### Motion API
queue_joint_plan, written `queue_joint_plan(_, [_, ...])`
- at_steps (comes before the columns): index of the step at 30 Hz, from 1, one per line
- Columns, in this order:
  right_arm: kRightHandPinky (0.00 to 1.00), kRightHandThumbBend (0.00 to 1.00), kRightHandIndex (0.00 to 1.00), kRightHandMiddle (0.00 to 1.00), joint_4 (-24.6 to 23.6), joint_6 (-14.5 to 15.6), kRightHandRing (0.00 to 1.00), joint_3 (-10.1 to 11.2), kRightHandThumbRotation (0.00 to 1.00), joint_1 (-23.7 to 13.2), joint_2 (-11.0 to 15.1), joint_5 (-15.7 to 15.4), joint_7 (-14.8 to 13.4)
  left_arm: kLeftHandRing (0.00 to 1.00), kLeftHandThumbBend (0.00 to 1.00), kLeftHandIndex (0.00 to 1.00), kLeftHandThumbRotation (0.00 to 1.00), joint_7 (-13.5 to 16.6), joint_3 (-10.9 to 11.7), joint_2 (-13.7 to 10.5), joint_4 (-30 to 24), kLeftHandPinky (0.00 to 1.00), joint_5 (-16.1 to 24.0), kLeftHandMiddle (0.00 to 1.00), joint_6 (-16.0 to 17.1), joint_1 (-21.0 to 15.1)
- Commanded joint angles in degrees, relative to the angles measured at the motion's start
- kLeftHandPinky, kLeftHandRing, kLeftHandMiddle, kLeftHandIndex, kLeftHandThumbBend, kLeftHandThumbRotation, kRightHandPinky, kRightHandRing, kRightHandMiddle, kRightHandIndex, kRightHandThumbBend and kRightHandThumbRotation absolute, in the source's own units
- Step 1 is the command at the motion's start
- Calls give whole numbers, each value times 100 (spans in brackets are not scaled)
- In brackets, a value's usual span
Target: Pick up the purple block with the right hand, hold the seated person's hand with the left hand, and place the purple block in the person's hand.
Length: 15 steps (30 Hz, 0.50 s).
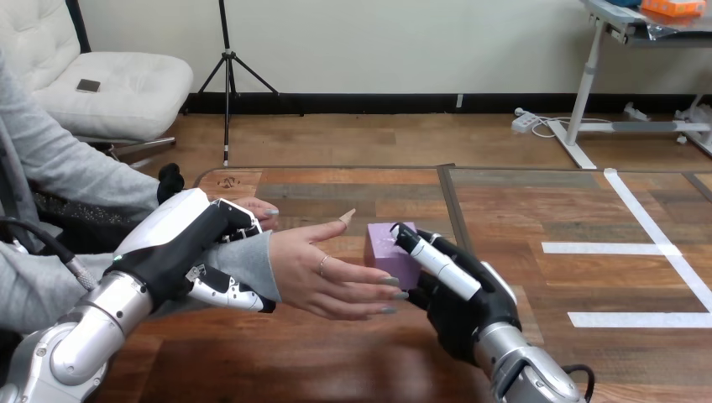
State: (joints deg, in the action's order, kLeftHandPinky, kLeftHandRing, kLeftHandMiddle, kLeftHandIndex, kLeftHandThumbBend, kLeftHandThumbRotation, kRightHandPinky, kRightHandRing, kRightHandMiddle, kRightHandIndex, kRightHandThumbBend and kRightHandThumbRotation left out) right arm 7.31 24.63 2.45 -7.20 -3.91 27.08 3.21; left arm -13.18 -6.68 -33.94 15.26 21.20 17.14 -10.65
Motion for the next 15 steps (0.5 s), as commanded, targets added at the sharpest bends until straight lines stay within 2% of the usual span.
queue_joint_plan(1, [31,82,43,43,-547,99,37,-65,0,-87,-452,167,-89,26,65,36,0,202,91,204,-153,20,-116,33,230,-524])
queue_joint_plan(15, [31,81,43,43,-959,332,36,-288,0,94,-439,288,-92,26,65,36,0,271,82,266,-97,20,-76,33,343,-572])
